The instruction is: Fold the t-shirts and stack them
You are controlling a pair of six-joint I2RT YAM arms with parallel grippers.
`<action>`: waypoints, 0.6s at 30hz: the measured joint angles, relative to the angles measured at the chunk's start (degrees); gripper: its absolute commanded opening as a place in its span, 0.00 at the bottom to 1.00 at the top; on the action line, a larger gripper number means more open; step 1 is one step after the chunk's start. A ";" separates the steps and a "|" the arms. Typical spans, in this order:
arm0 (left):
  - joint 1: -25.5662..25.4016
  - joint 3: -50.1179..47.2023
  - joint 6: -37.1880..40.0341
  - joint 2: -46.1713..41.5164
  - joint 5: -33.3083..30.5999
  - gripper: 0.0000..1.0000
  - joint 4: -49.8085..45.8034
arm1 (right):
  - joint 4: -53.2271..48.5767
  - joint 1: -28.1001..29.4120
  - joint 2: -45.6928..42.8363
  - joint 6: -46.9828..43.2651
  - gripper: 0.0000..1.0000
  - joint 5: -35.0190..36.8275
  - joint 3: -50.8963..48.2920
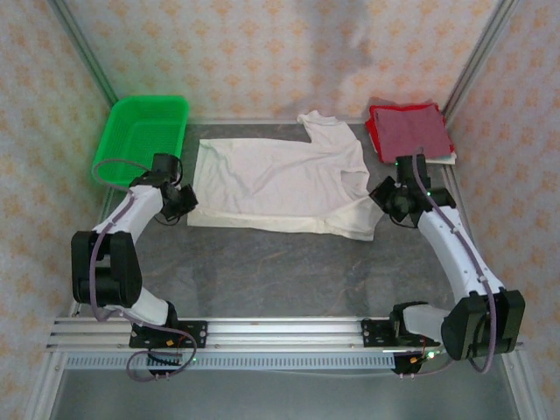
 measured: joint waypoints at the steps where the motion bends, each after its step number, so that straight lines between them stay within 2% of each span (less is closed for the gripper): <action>1: 0.00 0.52 0.28 0.28 -0.07 0.00 -0.15 | 0.17 -0.42 0.44 -0.22 0.00 0.15 0.00; 18: 0.00 5.14 1.16 4.94 -2.86 0.00 -1.68 | 2.93 -0.72 7.74 -2.34 0.00 0.00 4.52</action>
